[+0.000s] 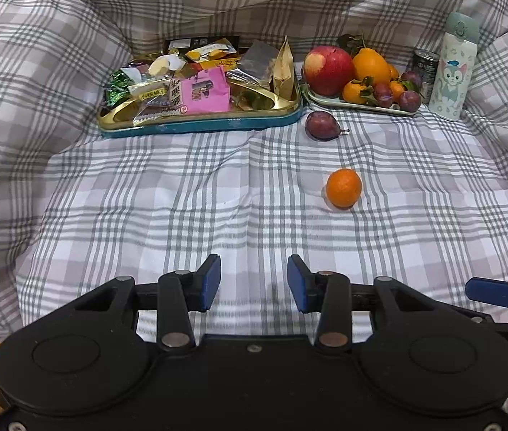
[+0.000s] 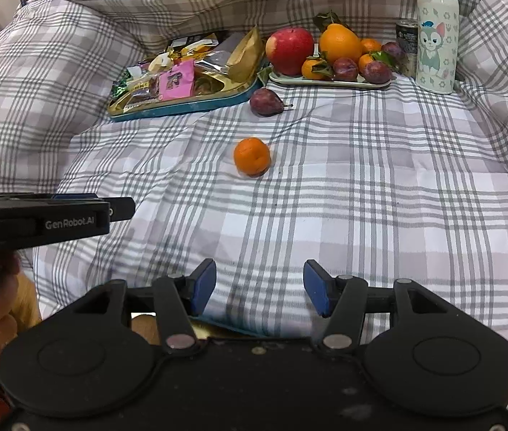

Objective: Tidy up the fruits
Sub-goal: 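Move both grippers from the gold tray toward the loose tangerine and plum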

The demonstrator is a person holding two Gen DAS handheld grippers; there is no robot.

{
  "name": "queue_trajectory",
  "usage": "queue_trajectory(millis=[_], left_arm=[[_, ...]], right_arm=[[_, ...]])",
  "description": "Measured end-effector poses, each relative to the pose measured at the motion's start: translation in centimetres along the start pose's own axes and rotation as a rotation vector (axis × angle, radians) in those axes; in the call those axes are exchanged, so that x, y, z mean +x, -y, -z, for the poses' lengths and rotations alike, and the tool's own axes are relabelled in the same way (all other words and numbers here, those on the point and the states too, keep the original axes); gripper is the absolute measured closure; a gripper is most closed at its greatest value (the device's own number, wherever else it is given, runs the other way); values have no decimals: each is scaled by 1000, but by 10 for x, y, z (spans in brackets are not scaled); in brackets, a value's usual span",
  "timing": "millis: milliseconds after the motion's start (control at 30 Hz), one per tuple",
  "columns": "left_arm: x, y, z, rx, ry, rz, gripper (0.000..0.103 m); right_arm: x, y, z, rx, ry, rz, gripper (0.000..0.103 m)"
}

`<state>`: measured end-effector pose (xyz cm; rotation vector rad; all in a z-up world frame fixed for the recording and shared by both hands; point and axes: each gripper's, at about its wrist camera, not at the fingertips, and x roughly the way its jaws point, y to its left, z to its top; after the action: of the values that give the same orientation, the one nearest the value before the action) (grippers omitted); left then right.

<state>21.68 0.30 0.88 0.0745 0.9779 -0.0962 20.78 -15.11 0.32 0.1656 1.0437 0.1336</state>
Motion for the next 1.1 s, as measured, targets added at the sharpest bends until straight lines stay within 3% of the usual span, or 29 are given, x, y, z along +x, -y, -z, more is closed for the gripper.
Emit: queue_trajectory(millis=[400, 633, 1100], left_arm=[[39, -6, -23, 8, -2, -30, 54], [60, -16, -27, -16, -22, -27, 54], [89, -33, -24, -59, -50, -9, 54]], right_arm=[[33, 11, -32, 34, -1, 10, 45], [53, 7, -50, -12, 78, -16, 45], [100, -9, -75, -59, 111, -23, 45]])
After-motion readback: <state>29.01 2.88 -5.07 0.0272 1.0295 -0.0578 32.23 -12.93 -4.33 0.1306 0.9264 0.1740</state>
